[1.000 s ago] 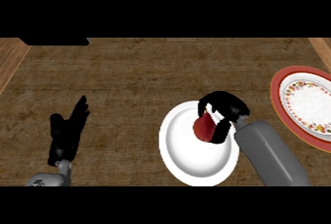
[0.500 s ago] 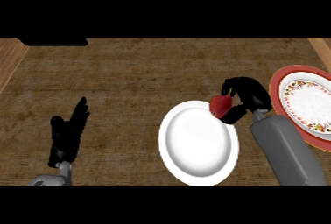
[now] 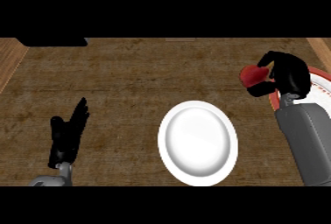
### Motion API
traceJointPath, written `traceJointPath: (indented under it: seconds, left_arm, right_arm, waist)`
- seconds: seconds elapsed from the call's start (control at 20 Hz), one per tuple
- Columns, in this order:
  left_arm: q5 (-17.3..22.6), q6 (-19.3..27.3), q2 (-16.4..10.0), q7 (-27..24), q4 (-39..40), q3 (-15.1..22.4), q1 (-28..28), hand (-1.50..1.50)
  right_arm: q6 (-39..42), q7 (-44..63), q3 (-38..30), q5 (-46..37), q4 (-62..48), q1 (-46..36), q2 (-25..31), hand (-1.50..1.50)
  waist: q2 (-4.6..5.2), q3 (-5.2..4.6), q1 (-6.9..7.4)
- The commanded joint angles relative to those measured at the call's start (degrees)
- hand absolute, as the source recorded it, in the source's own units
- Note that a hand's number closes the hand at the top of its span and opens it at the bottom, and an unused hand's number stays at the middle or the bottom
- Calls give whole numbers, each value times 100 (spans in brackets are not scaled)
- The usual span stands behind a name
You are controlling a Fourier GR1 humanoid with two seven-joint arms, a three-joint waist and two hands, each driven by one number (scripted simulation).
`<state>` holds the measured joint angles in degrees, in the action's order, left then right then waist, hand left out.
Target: Pick the pear from the plate and place it in the plate
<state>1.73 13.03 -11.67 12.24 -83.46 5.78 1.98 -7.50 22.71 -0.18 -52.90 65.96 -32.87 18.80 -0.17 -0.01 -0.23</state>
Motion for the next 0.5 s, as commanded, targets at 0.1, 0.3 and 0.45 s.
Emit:
traceJointPath:
  seconds: [0.1, 0.3, 0.45]
  left_arm:
    - [-187, 132, 103, 116, -105, 110, 26, 0]
    - [-207, 71, 132, 59, 22, 36, 81, 0]
    - [-291, 151, 385, -164, -5, 182, -248, 0]
  right_arm:
    - [-592, 1032, -216, -672, 977, -16, 181, 150]
    - [-414, 1149, -725, -479, 1212, 355, 493, 150]
    - [-396, 1153, -1019, -432, 703, -6, 637, 150]
  waist:
    - [-14, -3, -37]
    - [7, 0, -16]
    - [18, 0, 43]
